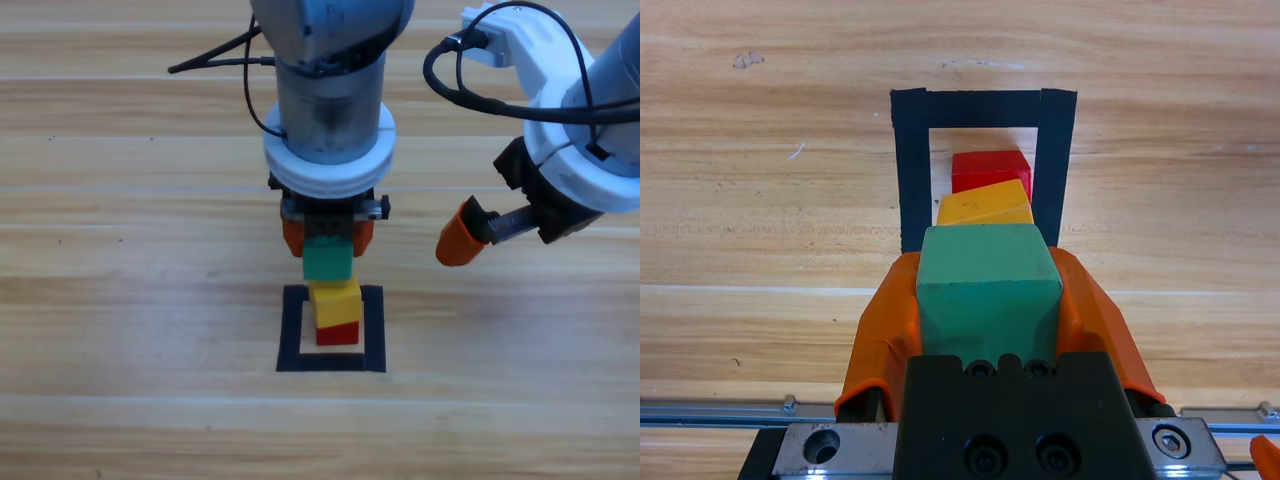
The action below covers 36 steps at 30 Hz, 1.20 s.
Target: Stack the blocks in the rectangular block: red at the bottom, yellow in the middle, green on top
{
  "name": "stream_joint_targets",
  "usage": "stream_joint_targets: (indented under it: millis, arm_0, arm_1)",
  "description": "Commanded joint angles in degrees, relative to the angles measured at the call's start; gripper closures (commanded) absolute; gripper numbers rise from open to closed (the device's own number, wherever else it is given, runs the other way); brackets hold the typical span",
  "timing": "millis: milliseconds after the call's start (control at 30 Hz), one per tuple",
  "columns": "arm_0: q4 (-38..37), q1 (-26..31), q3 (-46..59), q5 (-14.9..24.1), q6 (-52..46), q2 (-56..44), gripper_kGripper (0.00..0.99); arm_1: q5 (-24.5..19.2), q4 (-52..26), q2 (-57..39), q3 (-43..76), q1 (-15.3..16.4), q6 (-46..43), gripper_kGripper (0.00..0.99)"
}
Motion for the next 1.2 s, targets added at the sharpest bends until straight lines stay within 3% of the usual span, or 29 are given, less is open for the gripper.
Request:
stream_joint_targets:
  millis: [33,1200]
  arm_0:
    - [0.22,-1.17,-0.31,-0.58,0.23,2.72,0.990]
    - [0.22,-1.17,-1.98,-0.94,0.94,5.18,0.990]
  arm_1:
    - [0.74,1.19,0.95,-0.52,-1.05,-0.58,0.002]
    - [0.48,2.68,0.69,-1.05,-1.14,-1.46,0.002]
